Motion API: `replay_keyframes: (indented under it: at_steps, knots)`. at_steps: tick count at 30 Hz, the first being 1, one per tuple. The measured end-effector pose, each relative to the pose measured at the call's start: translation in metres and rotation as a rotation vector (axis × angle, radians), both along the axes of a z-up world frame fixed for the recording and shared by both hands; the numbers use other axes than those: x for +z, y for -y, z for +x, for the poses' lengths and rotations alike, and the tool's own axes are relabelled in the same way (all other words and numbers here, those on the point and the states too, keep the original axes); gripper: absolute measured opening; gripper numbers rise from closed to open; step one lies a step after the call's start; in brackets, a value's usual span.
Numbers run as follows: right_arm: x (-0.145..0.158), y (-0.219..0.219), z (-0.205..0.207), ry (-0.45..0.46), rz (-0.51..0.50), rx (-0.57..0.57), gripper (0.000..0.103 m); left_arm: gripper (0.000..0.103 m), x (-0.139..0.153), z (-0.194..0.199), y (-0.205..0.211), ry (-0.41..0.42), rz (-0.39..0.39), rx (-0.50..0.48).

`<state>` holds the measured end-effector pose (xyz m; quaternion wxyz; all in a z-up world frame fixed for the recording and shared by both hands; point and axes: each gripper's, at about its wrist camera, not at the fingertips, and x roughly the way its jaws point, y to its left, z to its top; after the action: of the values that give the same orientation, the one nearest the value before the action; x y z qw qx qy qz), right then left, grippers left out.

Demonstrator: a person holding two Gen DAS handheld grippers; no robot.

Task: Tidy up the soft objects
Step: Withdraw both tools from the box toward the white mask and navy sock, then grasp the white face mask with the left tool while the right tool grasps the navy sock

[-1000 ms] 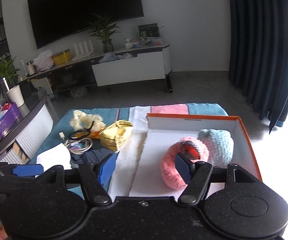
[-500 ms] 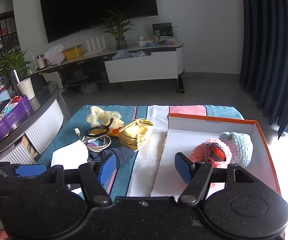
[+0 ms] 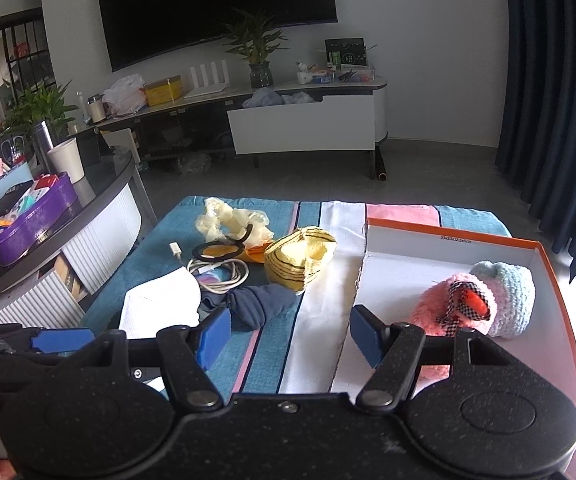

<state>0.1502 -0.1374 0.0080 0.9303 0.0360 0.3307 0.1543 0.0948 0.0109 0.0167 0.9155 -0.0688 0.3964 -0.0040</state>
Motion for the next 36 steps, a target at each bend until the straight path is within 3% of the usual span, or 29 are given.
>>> replay_keyframes:
  at_steps: [17, 27, 32, 36]
  knots:
    - [-0.014, -0.001, 0.005, -0.037, 0.014, 0.003, 0.079, 0.096, -0.028, 0.011, -0.038, -0.022, 0.009, 0.063]
    - [-0.024, 0.003, 0.006, -0.060, 0.031, -0.004, 0.079, 0.096, -0.041, 0.032, -0.017, 0.018, 0.035, -0.045]
    - [-0.026, 0.011, 0.007, -0.064, 0.038, -0.023, 0.079, 0.095, -0.051, 0.030, 0.013, 0.052, 0.098, -0.131]
    - [-0.029, 0.019, 0.009, -0.072, 0.045, -0.041, 0.079, 0.082, -0.063, 0.037, 0.018, 0.019, 0.107, -0.122]
